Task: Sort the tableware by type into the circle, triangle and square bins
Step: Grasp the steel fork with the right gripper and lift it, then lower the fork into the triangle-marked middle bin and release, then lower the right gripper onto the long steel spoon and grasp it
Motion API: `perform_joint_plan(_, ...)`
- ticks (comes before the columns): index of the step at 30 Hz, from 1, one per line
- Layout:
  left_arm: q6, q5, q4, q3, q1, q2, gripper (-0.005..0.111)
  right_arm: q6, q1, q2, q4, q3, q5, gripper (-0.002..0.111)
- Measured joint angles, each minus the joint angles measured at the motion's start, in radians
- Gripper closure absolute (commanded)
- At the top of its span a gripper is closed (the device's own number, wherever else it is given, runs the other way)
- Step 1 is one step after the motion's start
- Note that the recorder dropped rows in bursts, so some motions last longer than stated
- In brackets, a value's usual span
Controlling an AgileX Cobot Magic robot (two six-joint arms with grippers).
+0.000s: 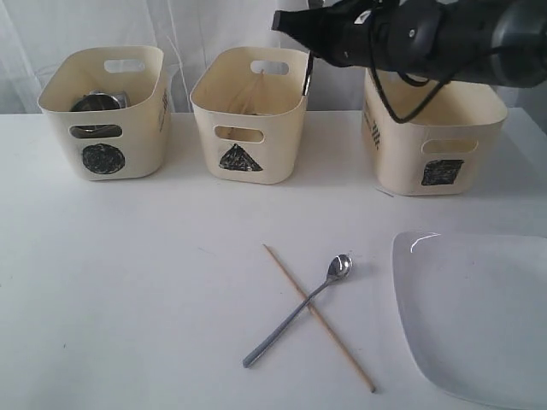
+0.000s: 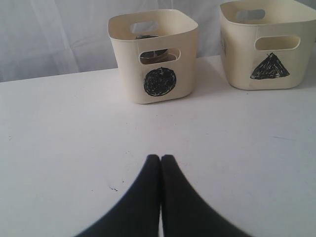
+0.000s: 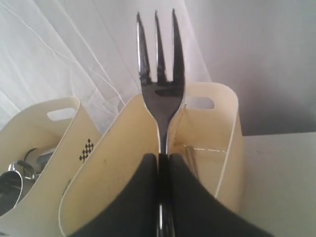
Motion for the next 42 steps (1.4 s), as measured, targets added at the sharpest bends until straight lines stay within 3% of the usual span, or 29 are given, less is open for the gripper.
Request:
perform_joint_plan(10, 0.0, 0.0, 0.0, 0.0, 0.0, 0.0, 0.107, 0.01, 0.016, 0.257, -0.014, -0.319, 0.06, 0.107)
perform_joint_plan(13, 0.0, 0.0, 0.0, 0.0, 0.0, 0.0, 0.107, 0.01, 0.022, 0.336, -0.032, -0.42, 0.124, 0.097)
perform_joint_plan(17, 0.0, 0.0, 0.0, 0.0, 0.0, 0.0, 0.107, -0.005, 0.026, 0.394, -0.038, -0.488, 0.176, 0.075)
perform_joint_plan(24, 0.0, 0.0, 0.0, 0.0, 0.0, 0.0, 0.107, -0.027, 0.028, 0.384, -0.06, -0.503, 0.243, 0.072)
perform_joint_plan(32, 0.0, 0.0, 0.0, 0.0, 0.0, 0.0, 0.107, -0.156, 0.017, 0.165, -0.112, -0.228, 0.421, 0.073)
perform_joint_plan(35, 0.0, 0.0, 0.0, 0.0, 0.0, 0.0, 0.107, -0.26, 0.021, 0.061, -0.119, -0.091, 0.599, 0.073)
perform_joint_plan(38, 0.0, 0.0, 0.0, 0.0, 0.0, 0.0, 0.107, -0.349, 0.053, -0.011, -0.121, 0.026, 0.776, 0.073)
perform_joint_plan(42, 0.0, 0.0, 0.0, 0.0, 0.0, 0.0, 0.107, -0.379, 0.1, -0.025, -0.127, 0.135, 0.833, 0.073)
